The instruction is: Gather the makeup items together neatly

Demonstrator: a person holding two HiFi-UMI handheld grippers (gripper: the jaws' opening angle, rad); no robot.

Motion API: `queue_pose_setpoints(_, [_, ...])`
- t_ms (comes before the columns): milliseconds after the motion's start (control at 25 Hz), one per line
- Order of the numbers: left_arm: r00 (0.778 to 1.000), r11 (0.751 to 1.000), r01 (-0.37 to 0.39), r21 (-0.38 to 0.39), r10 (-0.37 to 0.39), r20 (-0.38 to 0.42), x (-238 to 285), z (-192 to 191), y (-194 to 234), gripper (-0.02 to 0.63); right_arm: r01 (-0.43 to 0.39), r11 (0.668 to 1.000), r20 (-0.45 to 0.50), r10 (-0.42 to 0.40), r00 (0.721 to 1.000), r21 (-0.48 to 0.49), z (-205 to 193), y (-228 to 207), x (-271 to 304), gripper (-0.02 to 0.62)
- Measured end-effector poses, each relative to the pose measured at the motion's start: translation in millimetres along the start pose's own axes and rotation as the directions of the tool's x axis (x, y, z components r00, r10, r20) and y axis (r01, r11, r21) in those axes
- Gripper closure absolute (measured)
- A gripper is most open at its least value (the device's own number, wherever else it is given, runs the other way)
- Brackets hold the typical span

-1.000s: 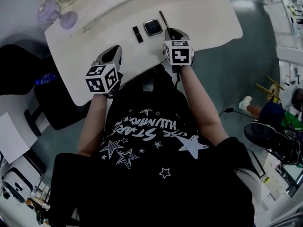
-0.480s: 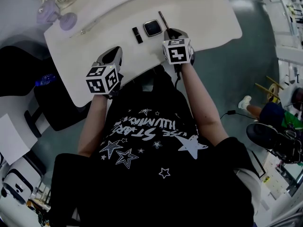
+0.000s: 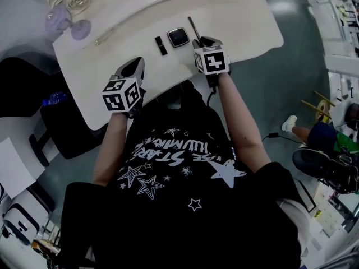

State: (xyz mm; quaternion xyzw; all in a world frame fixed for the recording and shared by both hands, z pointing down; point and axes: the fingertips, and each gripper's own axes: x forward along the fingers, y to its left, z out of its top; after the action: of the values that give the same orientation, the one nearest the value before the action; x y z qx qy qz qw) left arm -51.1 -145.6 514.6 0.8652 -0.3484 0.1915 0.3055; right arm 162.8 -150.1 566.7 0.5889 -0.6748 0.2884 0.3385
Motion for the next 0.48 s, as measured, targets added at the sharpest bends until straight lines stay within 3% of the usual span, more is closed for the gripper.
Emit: queue_pose_setpoints(480, [0.999,0.999,-0.035,-0.024,0.036,0.034,-1.8,5.1,-2.2,0.604,-0.053,0.998,-0.025,0.052,0.998,-0.03,5.6,-2.3,-2.3,0.454])
